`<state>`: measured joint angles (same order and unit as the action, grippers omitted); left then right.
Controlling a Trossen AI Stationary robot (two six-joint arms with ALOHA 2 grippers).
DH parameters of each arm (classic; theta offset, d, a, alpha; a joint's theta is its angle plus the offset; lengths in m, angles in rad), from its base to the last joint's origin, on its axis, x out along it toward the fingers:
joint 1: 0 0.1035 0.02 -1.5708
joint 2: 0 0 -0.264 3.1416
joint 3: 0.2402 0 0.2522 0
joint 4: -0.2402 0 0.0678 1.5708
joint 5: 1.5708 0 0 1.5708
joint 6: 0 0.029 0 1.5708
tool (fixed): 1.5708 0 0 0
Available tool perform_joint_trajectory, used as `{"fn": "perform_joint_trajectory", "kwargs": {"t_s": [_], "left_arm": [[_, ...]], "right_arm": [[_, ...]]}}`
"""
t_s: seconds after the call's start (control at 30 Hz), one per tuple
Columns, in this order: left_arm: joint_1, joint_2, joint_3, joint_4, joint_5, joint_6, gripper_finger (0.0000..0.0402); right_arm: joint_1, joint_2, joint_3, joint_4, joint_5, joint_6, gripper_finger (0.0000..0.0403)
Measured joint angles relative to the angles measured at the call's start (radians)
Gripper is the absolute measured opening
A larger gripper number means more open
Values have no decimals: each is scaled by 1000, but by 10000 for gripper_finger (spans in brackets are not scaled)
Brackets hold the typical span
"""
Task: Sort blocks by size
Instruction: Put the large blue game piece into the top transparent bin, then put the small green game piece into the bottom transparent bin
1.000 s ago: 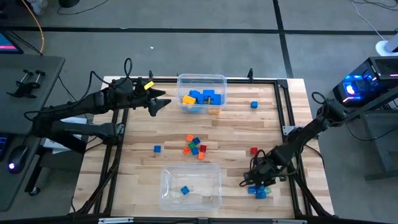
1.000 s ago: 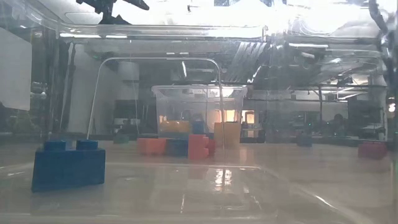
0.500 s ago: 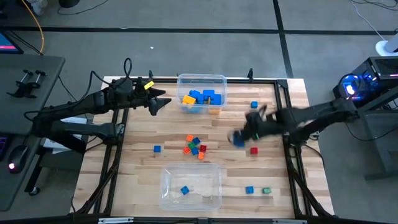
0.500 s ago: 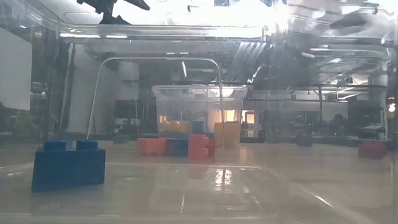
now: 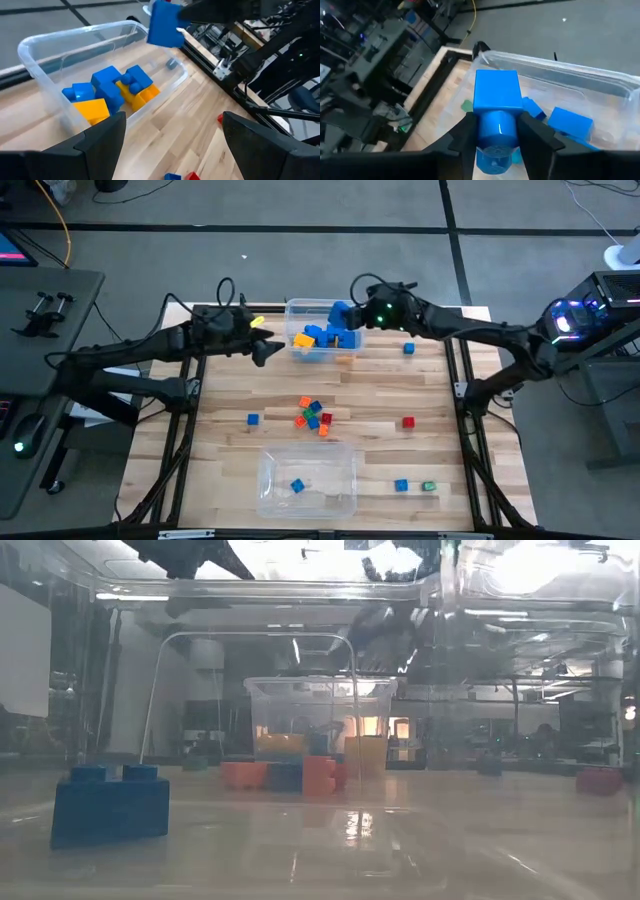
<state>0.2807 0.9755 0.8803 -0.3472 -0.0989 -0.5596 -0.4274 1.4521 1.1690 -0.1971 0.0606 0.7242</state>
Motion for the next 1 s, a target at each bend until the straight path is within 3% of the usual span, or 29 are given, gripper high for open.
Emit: {"fn": "perform_joint_trajectory", "kwargs": {"t_s": [0.2, 0.4, 0.47, 0.63, 0.73, 0.87, 1.0], "left_arm": [[0, -5, 0, 35, 17, -2, 317], [34, -12, 50, 19, 18, 45, 317], [71, 6, 103, -66, 5, 42, 317], [213, 143, 263, -488, -17, 79, 317], [281, 246, 287, -660, -35, 138, 317], [332, 362, 260, -697, -60, 352, 317], [348, 469, 258, -660, -29, 708, 317]], "right_arm": [[-16, 52, 0, -2, -42, -61, 198], [-20, 48, 48, 6, 35, -78, 256], [-28, 38, 86, 7, 19, -79, 264], [-27, 24, 195, -9, -68, -155, 267], [-16, 24, 252, -53, -89, -184, 267], [6, 23, 278, -88, -90, -224, 267], [27, 26, 275, -132, -91, -228, 268]]}}
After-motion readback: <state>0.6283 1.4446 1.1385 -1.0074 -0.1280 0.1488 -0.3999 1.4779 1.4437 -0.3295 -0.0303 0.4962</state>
